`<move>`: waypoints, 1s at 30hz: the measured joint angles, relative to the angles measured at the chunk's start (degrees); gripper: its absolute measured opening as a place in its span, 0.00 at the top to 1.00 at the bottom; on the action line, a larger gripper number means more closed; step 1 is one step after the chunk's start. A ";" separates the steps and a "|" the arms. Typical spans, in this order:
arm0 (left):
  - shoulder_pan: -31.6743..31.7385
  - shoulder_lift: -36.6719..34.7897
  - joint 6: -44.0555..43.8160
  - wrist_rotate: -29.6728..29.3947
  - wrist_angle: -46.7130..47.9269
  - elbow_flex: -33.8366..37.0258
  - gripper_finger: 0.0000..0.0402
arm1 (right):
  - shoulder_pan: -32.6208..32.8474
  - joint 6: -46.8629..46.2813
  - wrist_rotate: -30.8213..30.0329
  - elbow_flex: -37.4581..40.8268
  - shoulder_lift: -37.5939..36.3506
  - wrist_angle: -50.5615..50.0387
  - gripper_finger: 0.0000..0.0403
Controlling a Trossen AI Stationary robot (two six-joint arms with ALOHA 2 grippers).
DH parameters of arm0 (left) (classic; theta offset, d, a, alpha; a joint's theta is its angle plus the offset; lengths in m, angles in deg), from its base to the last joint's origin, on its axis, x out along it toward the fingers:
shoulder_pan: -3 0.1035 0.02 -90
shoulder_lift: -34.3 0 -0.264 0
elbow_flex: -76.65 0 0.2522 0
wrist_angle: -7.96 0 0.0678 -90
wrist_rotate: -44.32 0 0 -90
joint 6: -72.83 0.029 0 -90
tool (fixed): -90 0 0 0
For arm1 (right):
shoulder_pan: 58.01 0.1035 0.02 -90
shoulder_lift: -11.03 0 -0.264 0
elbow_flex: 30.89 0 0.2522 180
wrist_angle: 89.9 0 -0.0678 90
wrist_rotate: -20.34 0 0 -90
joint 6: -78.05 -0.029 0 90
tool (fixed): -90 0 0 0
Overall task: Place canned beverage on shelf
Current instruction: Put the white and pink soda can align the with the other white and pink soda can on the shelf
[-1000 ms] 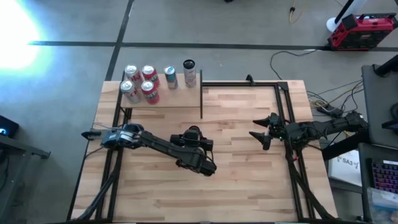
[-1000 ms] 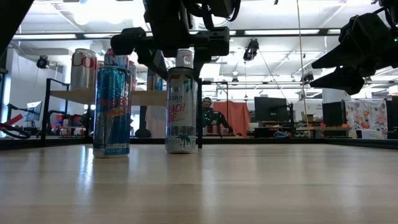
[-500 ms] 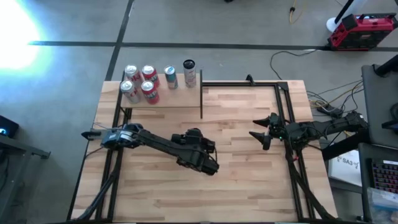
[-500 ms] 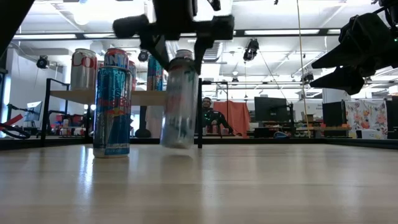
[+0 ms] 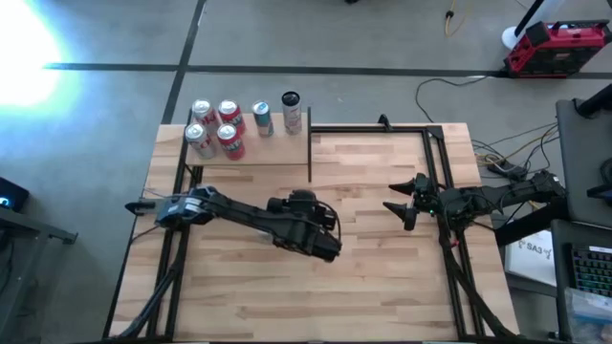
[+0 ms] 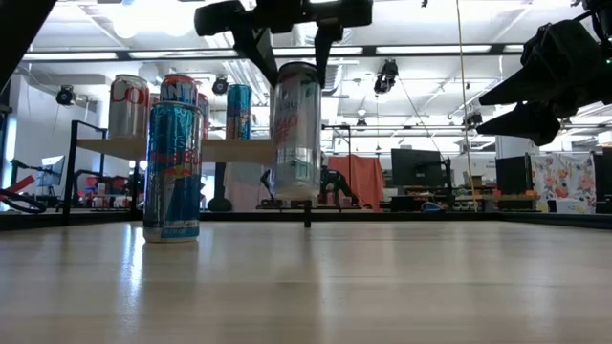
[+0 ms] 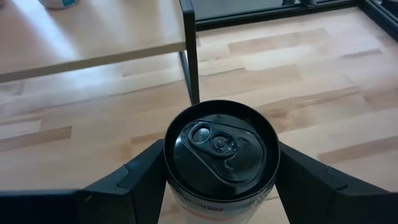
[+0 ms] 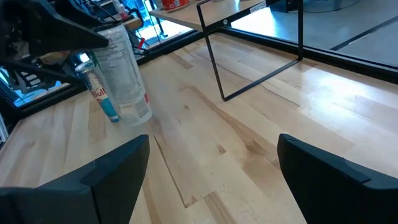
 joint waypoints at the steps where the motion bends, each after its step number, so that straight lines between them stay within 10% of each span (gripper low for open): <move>1: 0.15 -0.39 0.31 0.02 0.03 0.00 0.43 | 0.00 0.00 0.01 0.00 0.00 -0.01 0.17; 30: 4.71 -15.81 19.39 -12.39 0.04 2.93 0.43 | 0.00 0.00 0.01 0.00 0.00 0.00 0.17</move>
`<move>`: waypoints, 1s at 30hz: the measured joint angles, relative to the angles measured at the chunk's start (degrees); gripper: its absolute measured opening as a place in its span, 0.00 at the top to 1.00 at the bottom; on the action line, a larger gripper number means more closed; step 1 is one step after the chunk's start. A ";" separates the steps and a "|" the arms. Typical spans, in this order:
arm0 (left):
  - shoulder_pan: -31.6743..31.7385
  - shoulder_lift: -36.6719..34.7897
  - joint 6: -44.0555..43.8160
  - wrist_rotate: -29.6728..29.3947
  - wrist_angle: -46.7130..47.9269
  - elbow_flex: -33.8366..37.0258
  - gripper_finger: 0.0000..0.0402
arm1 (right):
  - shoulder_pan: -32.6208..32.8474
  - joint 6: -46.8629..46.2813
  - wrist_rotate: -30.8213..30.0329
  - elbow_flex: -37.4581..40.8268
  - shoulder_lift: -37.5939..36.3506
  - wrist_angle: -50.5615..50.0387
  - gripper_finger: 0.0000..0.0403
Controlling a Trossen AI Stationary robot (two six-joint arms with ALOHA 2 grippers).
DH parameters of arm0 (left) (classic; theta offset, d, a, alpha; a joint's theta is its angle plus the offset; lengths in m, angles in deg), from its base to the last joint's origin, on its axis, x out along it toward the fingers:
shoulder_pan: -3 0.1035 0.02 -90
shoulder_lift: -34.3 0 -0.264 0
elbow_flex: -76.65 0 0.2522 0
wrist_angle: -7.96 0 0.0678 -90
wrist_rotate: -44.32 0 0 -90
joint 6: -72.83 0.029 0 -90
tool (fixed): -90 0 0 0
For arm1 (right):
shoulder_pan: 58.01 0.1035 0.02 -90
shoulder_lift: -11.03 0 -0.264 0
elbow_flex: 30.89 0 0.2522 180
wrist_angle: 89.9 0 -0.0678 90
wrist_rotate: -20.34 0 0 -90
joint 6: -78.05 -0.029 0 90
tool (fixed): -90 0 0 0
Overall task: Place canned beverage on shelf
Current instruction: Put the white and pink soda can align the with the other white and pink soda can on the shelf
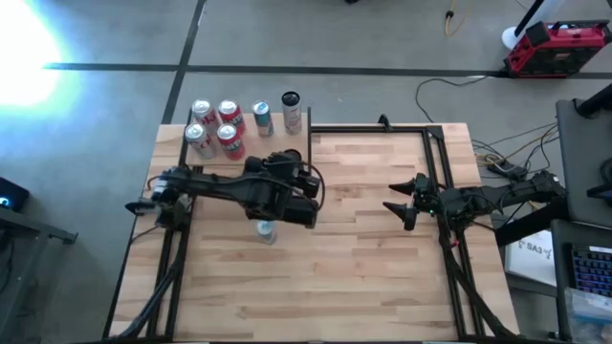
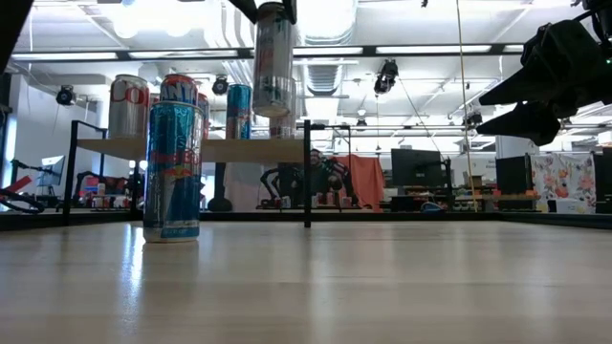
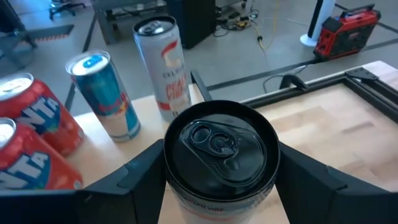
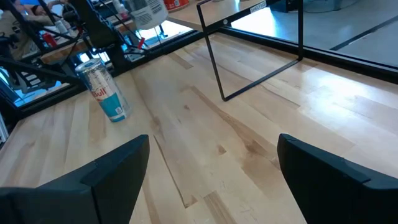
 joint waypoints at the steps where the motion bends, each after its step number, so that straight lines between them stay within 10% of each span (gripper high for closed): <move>1: 0.33 0.00 0.33 -0.24 0.00 0.00 0.43 | -0.02 0.00 0.00 0.00 0.00 0.00 0.17; 30: 9.72 3.45 -2.69 -3.04 -2.58 0.02 0.42 | -0.02 0.02 0.00 0.00 0.00 0.00 0.17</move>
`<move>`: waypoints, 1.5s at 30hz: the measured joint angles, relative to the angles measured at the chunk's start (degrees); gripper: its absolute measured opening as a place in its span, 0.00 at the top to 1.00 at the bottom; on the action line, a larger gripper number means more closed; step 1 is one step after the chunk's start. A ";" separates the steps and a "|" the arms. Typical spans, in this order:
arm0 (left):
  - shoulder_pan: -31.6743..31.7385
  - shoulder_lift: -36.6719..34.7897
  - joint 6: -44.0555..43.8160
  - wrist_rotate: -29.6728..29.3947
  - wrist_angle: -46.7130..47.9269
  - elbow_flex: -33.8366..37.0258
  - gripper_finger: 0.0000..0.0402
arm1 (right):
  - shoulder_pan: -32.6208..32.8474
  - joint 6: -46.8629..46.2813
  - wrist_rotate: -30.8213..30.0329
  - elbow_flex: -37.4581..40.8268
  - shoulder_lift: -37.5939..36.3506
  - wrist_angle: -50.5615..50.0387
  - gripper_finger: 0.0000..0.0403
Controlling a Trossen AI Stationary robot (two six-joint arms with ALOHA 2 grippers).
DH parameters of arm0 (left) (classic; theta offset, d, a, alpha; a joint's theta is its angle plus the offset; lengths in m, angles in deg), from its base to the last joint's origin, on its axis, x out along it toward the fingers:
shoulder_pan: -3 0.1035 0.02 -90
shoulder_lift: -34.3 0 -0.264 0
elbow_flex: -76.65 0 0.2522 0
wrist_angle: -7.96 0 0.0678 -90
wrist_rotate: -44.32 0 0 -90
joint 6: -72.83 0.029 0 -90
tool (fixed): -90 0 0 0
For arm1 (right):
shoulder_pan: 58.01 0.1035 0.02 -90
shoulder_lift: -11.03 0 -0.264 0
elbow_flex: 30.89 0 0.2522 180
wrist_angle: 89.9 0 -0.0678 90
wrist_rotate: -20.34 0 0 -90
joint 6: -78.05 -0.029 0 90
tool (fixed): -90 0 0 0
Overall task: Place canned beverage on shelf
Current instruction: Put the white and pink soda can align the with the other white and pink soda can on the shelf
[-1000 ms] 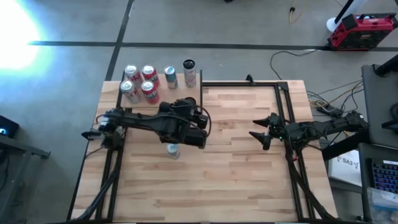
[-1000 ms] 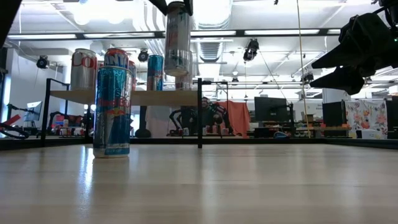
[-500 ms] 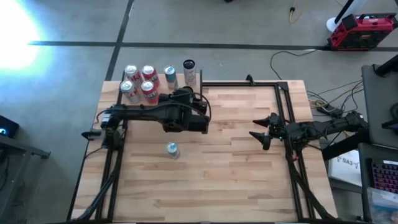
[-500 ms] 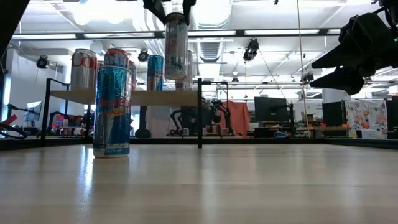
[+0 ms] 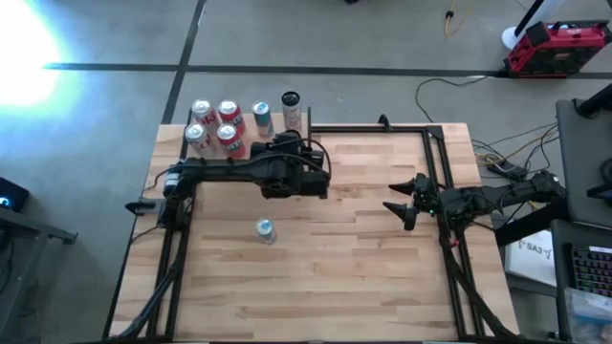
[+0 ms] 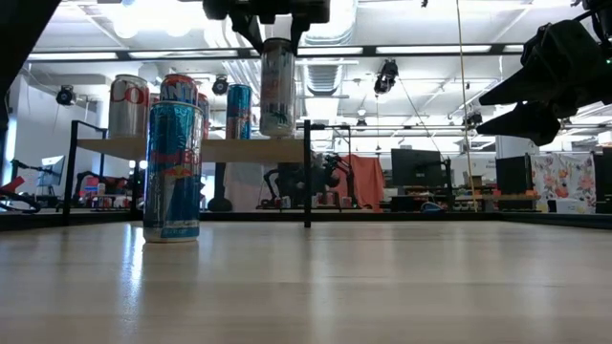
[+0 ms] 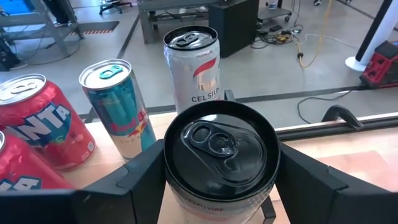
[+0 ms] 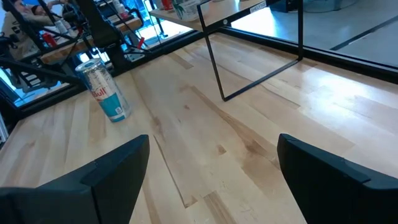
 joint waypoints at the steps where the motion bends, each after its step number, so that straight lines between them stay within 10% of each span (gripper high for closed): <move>1: 0.23 0.00 -0.03 0.02 -0.04 0.00 0.42 | 0.02 0.00 0.00 0.00 0.00 0.00 0.17; 45: 5.95 0.33 1.55 2.15 -4.87 0.00 0.40 | 0.01 -0.02 0.00 0.00 0.00 0.00 0.17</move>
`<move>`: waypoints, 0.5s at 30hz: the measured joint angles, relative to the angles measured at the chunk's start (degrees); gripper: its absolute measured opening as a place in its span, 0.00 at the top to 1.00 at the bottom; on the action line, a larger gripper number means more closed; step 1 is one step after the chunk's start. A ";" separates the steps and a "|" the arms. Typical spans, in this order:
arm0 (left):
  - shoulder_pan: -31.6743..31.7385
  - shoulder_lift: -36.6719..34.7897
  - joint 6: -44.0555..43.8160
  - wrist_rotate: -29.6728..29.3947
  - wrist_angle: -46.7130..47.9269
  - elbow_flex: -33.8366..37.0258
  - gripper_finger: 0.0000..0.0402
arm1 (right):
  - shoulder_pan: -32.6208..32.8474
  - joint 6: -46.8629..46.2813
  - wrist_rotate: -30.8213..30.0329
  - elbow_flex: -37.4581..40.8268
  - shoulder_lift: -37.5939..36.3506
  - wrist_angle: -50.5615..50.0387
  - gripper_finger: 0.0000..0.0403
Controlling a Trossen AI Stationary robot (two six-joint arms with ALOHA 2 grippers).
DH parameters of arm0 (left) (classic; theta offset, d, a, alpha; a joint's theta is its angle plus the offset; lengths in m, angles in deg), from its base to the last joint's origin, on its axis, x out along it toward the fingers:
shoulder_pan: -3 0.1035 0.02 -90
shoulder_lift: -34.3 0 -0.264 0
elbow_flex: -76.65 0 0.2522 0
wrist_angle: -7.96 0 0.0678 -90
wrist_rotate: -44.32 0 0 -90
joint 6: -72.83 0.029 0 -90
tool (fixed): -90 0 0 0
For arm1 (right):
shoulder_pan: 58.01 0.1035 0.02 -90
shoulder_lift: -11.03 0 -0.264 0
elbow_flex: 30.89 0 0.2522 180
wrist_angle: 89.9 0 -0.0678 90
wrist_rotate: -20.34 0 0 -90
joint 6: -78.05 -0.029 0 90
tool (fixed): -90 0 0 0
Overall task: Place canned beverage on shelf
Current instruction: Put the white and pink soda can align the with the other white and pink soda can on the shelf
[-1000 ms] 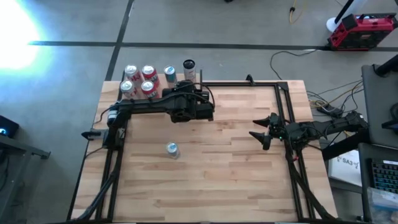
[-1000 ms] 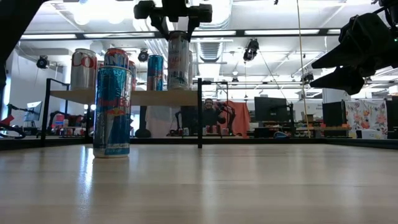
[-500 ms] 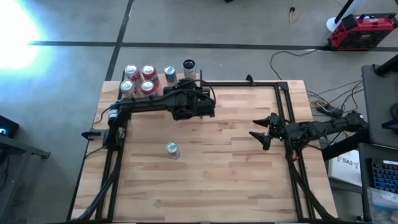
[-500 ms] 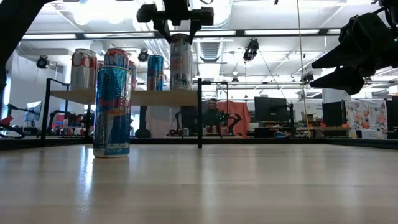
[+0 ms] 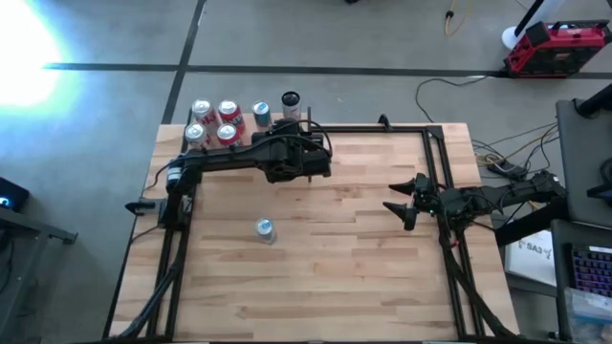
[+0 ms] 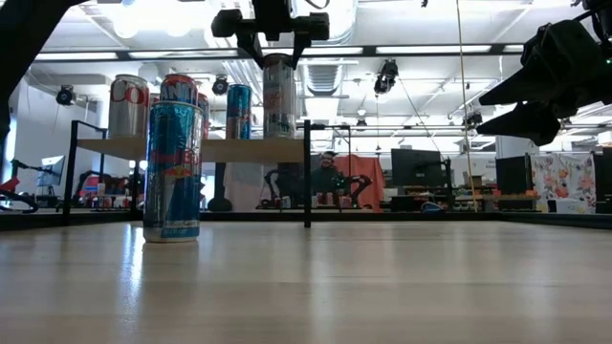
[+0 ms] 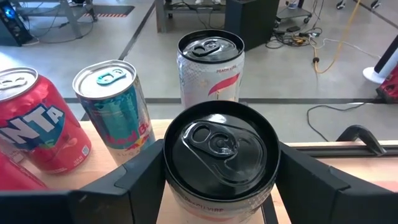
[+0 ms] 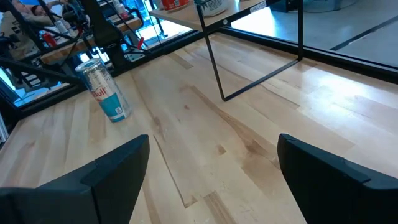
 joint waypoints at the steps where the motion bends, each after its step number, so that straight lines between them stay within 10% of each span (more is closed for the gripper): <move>1: 0.00 0.00 0.01 0.07 -0.02 0.00 0.40 | 0.00 0.02 0.00 0.00 0.00 0.00 0.17; 15: 0.00 -0.02 0.20 0.88 -0.02 0.04 0.25 | -0.01 0.02 0.00 0.00 0.00 -0.01 0.17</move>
